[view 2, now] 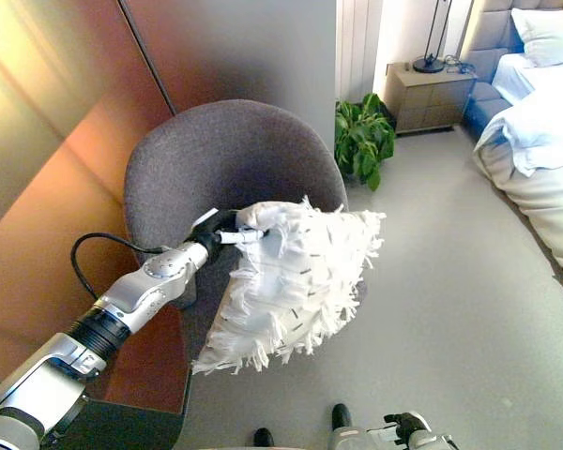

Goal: Pick up the pillow and put it on the sofa.

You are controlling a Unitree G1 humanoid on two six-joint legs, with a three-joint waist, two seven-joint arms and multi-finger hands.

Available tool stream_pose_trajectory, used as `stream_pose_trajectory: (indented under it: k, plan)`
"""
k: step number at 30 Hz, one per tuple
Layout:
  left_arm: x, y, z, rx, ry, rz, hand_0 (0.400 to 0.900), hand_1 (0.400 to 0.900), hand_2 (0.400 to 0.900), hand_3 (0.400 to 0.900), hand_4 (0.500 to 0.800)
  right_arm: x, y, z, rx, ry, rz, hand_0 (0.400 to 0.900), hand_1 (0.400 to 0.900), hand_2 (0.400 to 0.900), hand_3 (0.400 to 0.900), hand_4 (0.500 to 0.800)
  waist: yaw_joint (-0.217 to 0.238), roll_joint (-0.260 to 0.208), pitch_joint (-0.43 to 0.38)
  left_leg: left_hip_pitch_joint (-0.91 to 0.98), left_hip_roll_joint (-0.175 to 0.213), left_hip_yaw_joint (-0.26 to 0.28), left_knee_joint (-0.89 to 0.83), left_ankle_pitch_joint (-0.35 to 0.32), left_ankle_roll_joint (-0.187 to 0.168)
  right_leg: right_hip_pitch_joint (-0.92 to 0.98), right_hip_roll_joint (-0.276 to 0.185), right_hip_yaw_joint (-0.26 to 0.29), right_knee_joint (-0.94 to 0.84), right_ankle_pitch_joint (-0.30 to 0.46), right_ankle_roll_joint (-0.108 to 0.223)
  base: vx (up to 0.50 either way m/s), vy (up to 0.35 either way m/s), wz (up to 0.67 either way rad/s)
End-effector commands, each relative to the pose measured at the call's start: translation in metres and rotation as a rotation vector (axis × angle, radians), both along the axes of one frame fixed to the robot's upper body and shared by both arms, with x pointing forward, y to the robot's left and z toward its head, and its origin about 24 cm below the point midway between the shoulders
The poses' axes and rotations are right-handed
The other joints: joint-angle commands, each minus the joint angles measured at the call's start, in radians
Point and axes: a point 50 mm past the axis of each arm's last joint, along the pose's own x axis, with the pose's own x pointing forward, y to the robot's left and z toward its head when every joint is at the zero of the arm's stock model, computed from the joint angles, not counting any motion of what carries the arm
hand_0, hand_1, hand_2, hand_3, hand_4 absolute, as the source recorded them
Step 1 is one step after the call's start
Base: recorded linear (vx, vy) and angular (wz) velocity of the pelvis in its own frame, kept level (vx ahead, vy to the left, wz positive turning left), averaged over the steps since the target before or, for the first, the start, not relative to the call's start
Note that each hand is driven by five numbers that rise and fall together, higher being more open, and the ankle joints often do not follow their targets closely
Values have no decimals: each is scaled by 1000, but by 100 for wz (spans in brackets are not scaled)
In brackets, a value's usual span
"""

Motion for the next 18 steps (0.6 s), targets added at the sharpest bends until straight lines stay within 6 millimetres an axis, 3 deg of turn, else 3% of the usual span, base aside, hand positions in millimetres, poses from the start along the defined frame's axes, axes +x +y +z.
stream_pose_trajectory:
  k: [1,5,8,12,13,14,18]
  plan:
    - [32,61,135,-194,-464,301,400,400,400,400,500,-44,-10,-7,-33,131,34,900,900,900,900,800,28,-21,-131,0,-22,-40,63,-112,-3,35,-58,-1,114,-168,88,93,9,2]
    - [28,120,124,-201,-435,569,400,400,400,400,500,-54,-12,-7,-37,145,31,900,900,900,900,800,23,-13,-136,4,-30,-47,59,-118,2,37,-55,1,112,-174,86,79,12,0]
    - [18,151,126,-192,-444,708,400,400,400,400,500,-59,-13,-7,-42,161,34,900,900,900,900,800,16,-13,-138,4,-33,-44,63,-124,5,39,-53,7,109,-177,84,63,14,-1]
    - [16,167,123,-146,-381,740,400,400,400,400,500,-63,-16,-7,-48,176,42,900,900,900,900,800,9,-11,-142,4,-35,-39,62,-126,7,38,-48,14,105,-176,85,48,19,1]
    - [16,168,124,-152,-367,740,684,684,684,684,671,-63,-16,-7,-49,175,42,900,900,900,900,800,8,-10,-142,5,-34,-38,60,-125,7,38,-47,14,105,-177,86,41,17,4]
    - [16,169,123,-151,-356,747,900,900,900,900,800,-63,-16,-7,-49,173,43,900,900,900,900,800,7,-10,-141,5,-34,-37,59,-125,7,38,-47,14,106,-178,86,32,11,3]
    - [17,170,123,-112,-343,738,900,900,900,900,800,-62,-16,-7,-49,164,48,900,900,900,900,800,4,-12,-139,5,-34,-33,54,-124,8,35,-45,14,105,-177,87,0,0,0]
